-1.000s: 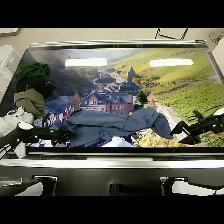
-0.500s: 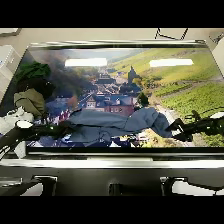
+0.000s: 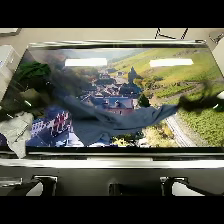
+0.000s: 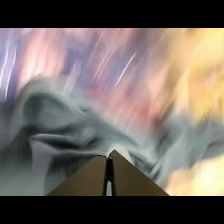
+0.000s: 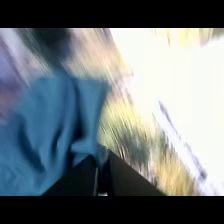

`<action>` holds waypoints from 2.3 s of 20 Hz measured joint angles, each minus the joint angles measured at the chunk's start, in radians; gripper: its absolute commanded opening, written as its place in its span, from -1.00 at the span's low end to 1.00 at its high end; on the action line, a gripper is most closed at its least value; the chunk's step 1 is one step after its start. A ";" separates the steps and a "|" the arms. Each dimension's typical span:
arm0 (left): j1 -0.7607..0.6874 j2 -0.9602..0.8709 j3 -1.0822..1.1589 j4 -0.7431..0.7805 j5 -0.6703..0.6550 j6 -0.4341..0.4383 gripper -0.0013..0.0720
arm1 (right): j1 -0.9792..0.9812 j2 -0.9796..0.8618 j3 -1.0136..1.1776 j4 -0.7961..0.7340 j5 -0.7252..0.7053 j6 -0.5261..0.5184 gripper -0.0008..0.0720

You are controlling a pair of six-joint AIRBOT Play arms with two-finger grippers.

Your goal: Fold the clothes and pants, and hang the long-sleeved shirts on hangers.

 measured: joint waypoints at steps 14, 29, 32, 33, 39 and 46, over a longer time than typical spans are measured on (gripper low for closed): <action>0.055 0.100 0.880 0.086 0.382 0.000 -0.91 | 0.006 0.499 0.602 -0.166 0.053 0.073 -0.88; -0.193 -0.735 0.760 0.324 -0.060 -0.093 0.23 | 0.008 0.257 -0.324 -0.131 0.058 0.266 -0.88; -0.230 -0.852 0.758 0.325 -0.257 -0.186 0.87 | 0.008 0.233 -0.377 -0.114 0.033 0.253 -0.87; -0.226 -0.870 0.757 0.327 -0.323 -0.197 0.87 | 0.008 0.229 -0.385 -0.111 0.029 0.244 -0.87; -0.068 -0.792 0.603 0.343 -0.668 -0.197 0.64 | 0.008 0.220 -0.403 -0.150 0.051 0.188 -0.87; 0.005 -0.413 -0.200 0.306 -0.488 -0.109 0.64 | 0.008 0.219 -0.406 -0.204 0.070 0.163 -0.87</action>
